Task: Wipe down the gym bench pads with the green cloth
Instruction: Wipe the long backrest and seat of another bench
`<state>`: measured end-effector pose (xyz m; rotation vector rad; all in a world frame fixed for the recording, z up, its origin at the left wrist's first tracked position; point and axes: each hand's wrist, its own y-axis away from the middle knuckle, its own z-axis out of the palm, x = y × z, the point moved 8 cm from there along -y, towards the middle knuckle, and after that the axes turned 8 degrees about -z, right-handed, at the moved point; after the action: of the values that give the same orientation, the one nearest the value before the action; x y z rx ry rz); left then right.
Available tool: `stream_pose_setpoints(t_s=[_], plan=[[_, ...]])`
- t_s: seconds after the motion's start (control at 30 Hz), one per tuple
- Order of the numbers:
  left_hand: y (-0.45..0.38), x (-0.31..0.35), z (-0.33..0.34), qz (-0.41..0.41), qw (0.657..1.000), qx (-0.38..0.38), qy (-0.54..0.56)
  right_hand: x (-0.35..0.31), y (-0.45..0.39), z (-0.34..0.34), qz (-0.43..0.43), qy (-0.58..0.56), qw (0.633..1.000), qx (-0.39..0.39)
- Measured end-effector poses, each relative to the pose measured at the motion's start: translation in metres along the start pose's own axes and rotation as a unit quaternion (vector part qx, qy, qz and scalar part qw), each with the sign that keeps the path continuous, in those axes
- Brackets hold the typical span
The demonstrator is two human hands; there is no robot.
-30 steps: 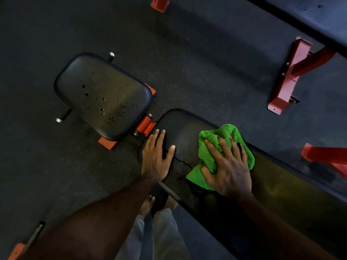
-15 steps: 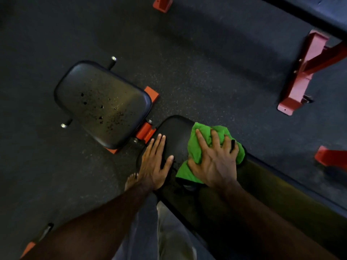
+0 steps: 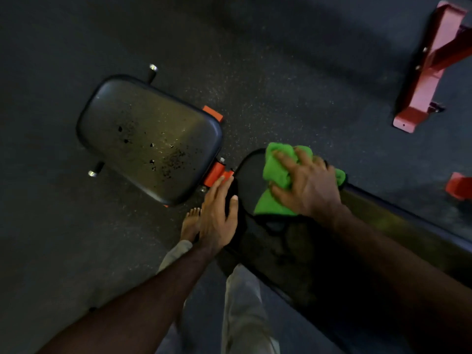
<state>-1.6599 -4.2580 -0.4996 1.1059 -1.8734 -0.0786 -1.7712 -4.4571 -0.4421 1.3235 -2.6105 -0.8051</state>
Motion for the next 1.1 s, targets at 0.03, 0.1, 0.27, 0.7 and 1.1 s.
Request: stream_pose_setpoints(t_s=[0.03,0.1,0.27,0.7,1.1], plan=[[-0.005,-0.004,-0.004,-0.014,1.0,-0.011,0.009,0.003,-0.017,-0.002,0.064,-0.04,0.997,0.002],[-0.014,-0.008,-0.002,-0.059,0.996,-0.067,0.014,-0.004,-0.033,-0.001,0.137,-0.074,0.988,-0.007],[-0.025,-0.013,-0.008,-0.144,0.98,-0.138,0.004,-0.074,0.007,0.026,-0.123,0.041,0.991,-0.018],[-0.008,0.006,-0.044,-0.097,0.961,-0.241,-0.092,-0.09,-0.004,0.043,-0.159,0.056,0.984,-0.056],[-0.027,-0.032,-0.025,-0.208,0.955,-0.165,0.129,-0.131,0.01,0.07,-0.235,0.038,0.962,-0.136]])
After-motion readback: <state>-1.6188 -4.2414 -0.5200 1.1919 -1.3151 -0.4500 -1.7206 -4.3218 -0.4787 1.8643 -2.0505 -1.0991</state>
